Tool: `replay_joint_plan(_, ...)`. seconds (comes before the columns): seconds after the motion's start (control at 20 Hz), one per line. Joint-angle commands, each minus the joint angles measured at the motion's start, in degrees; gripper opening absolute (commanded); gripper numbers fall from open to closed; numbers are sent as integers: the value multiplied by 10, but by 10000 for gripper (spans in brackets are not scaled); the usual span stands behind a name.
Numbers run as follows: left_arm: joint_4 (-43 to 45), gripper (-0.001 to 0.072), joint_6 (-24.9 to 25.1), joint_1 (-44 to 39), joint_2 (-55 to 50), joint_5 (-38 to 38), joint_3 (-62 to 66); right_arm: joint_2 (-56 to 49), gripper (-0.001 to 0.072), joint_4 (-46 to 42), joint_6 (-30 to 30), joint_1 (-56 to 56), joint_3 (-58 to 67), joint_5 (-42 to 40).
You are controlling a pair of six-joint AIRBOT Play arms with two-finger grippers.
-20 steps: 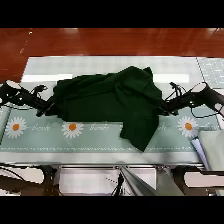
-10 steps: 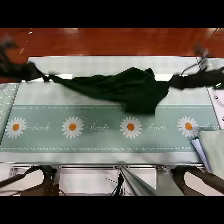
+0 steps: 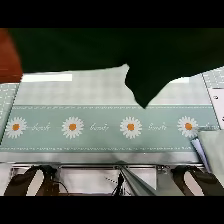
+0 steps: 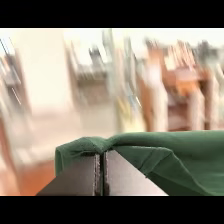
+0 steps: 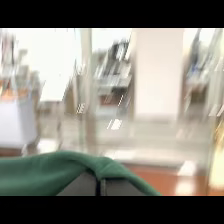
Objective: Fold the shirts.
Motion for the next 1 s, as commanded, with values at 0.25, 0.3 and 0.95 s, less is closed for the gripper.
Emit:
replay_joint_plan(0.25, 236, 16, -122, 0, 102, -201, 73, 47, 23, -178, 163, 0, 149, 234)
replay_joint_plan(0.3, 236, 17, -122, 0, 100, -255, 73, 47, 23, -189, 176, 0, 151, 275)
replay_joint_plan(0.95, 233, 16, -158, 0, -71, -552, 71, -202, 22, -203, 111, 0, 146, 635)
